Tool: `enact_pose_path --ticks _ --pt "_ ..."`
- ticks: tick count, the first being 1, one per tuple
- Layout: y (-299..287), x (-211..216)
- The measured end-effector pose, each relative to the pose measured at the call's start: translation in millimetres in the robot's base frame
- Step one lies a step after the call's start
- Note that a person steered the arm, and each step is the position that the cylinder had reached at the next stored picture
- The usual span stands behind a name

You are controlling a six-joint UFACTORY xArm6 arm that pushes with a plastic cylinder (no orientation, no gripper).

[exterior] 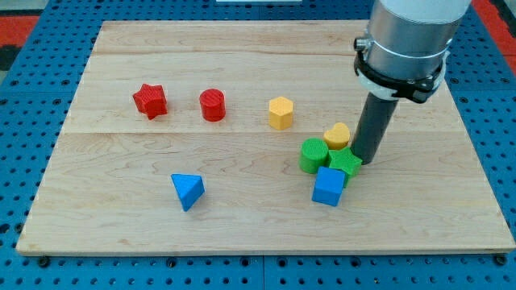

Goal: Push the blue cube a bit right

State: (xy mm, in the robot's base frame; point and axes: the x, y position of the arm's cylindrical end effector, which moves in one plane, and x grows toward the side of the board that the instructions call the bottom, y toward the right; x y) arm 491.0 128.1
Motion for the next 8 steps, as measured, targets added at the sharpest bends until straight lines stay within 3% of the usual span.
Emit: enact_pose_path --ticks 1,3,4,5,6,7,8 --pt "-17 -24" --pt "1 -19" --pt "41 27" --pt "30 75" --pt "-12 97" --pt "-77 91" --pt "-103 62"
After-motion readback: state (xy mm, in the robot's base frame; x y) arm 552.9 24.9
